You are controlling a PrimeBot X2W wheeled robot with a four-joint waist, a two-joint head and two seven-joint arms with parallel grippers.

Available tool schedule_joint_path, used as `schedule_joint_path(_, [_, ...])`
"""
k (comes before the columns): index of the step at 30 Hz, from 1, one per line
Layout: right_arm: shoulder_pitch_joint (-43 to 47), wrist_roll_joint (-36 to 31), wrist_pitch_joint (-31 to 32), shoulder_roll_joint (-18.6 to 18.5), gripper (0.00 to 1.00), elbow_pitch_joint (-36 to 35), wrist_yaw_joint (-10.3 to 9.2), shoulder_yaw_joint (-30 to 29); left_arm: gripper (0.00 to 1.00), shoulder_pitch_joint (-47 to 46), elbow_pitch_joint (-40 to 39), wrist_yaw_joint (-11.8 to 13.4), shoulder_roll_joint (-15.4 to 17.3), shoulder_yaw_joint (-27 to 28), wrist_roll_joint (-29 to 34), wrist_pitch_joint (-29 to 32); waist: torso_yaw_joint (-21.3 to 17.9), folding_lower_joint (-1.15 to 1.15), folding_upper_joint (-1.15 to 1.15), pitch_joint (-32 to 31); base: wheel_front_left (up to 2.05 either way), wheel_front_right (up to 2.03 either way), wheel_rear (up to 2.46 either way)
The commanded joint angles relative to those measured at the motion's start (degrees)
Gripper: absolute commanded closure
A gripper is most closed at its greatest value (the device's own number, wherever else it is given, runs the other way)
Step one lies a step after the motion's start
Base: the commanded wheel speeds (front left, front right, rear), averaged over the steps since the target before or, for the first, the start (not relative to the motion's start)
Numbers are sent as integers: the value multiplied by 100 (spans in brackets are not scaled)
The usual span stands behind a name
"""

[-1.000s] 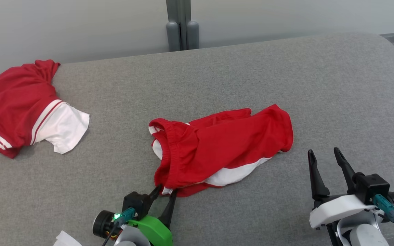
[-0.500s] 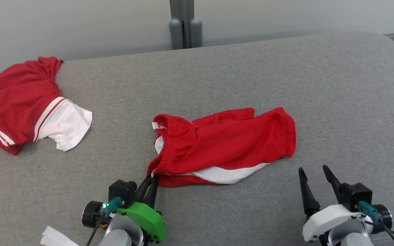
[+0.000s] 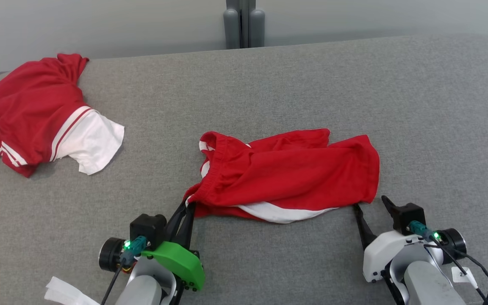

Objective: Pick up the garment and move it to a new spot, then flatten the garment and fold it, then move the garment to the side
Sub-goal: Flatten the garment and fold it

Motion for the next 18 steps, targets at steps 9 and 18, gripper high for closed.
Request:
schedule_joint_path(9, [-399,508,-17,-13,83,114,-1,362,100,88,-182,-14,-3,87,38,-19,120,0,0,-6,0,0,0])
schedule_joint_path(18, [-176,1009,-17,-39,100,-592,-1,602,100,232,-546,-48,-14,229,-73,-20,55,0,0,-168,0,0,0])
